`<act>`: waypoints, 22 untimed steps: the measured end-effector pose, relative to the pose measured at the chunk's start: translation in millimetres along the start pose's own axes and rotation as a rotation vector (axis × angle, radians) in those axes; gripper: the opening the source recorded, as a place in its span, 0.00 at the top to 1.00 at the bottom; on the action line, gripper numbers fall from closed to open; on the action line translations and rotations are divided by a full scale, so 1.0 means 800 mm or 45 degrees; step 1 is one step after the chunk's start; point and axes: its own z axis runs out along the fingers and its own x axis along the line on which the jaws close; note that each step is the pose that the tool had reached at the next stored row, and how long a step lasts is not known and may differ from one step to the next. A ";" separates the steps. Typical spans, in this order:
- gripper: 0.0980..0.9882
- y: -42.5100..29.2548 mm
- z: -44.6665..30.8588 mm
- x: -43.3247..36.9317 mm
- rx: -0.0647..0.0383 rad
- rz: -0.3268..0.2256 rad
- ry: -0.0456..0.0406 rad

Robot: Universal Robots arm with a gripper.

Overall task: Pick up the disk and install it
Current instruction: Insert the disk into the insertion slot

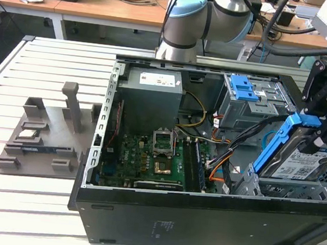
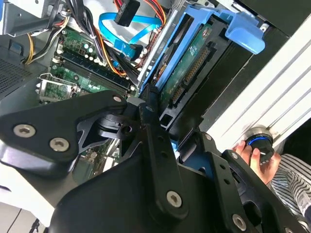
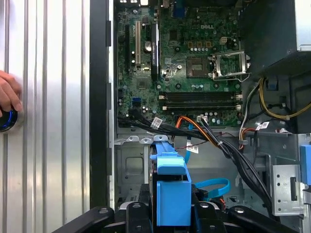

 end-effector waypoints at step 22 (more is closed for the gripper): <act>0.70 -0.0028 0.0428 0.000 0.000 0.000 0.000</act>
